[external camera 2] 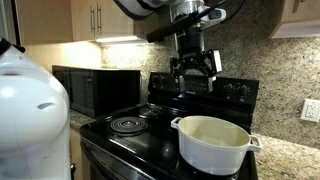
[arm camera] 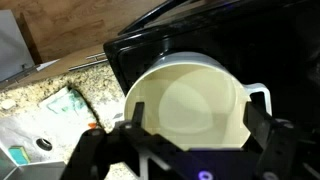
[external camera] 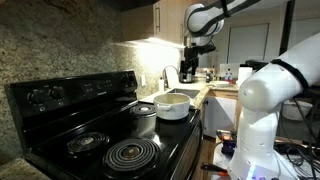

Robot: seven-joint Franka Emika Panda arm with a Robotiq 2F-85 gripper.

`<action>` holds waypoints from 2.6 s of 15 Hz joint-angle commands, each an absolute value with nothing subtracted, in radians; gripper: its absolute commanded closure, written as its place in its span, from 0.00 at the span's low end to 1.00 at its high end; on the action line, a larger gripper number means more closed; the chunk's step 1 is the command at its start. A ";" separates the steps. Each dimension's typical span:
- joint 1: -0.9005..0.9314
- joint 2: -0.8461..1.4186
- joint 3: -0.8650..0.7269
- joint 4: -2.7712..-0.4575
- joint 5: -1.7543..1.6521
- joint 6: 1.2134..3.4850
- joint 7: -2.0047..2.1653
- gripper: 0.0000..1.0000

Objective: Switch on the stove

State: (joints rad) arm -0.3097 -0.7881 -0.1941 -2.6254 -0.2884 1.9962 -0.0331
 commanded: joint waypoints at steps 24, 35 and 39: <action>-0.182 -0.408 -0.274 -2.479 -0.271 2.594 -0.178 0.00; -0.217 -0.381 -0.256 -2.482 -0.277 2.678 -0.158 0.00; -0.211 -0.269 -0.295 -2.451 -0.239 2.964 -0.183 0.00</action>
State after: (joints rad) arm -0.2021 -0.3623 -0.2818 -2.4757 -0.2807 2.7852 -0.1698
